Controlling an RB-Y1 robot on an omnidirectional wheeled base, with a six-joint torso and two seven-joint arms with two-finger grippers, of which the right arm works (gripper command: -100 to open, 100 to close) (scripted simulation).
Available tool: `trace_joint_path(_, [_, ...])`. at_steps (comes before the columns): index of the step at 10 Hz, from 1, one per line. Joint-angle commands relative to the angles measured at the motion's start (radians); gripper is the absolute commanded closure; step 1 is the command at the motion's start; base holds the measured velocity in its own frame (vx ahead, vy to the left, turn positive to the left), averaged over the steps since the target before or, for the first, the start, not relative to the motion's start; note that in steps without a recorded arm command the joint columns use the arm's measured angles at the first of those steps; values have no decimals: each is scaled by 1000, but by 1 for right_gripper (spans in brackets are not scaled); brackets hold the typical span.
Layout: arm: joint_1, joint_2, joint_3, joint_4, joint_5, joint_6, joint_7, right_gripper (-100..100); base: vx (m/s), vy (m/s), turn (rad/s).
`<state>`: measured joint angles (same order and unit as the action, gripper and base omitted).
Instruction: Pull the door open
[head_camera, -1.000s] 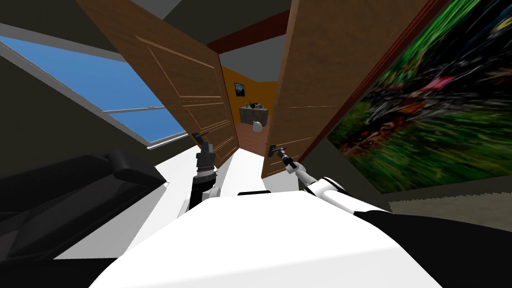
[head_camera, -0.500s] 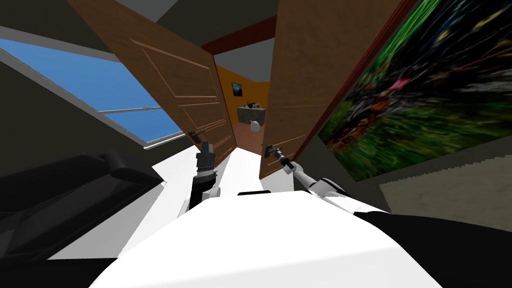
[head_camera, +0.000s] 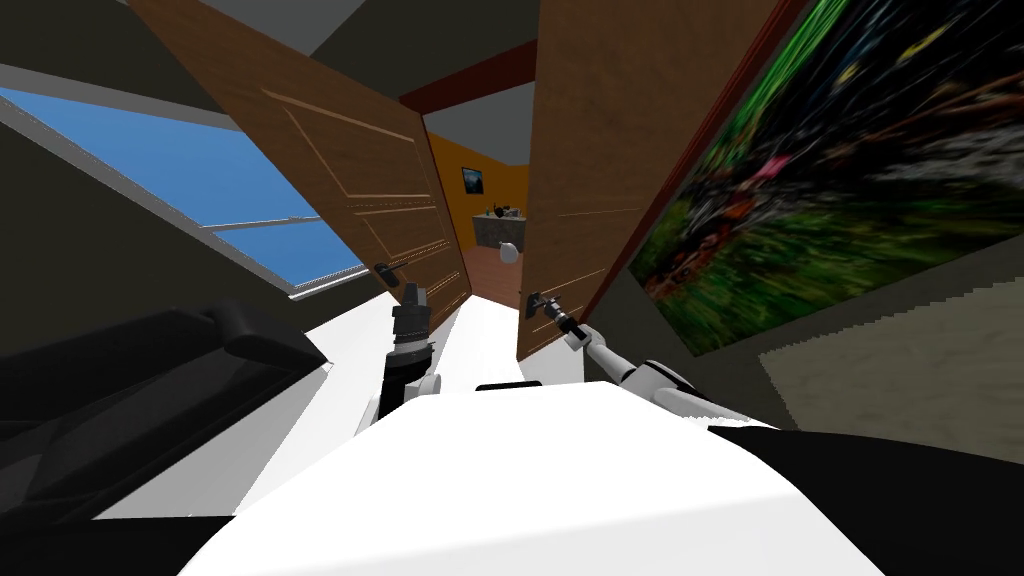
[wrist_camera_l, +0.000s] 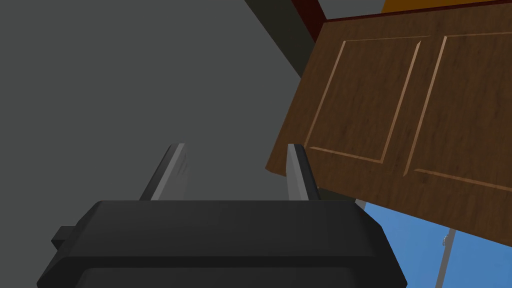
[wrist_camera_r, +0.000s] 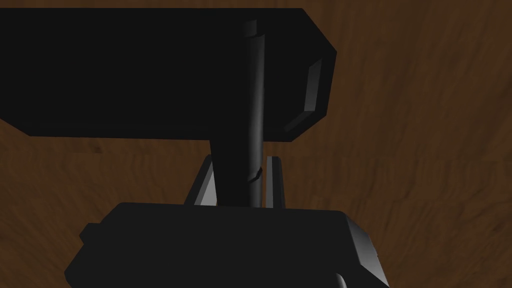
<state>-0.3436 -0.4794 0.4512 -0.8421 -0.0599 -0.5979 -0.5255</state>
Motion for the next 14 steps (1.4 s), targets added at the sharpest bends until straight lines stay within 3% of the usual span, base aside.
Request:
trace_joint_path(1, [4, -8, 8, 2, 2, -24, -8, 100, 53, 173, -139])
trace_joint_path(5, [27, -45, 32, -6, 7, -92, -31, 100, 28, 131, -77])
trace_joint_path(10, [59, -96, 65, -16, 15, -183, -61, 100, 16, 64, -66])
trace_joint_path(11, [59, -96, 65, -16, 15, -183, -61, 100, 13, 27, -31])
trace_joint_path(14, [80, -131, 87, -22, 20, -244, -81, 100, 15, 29, -52])
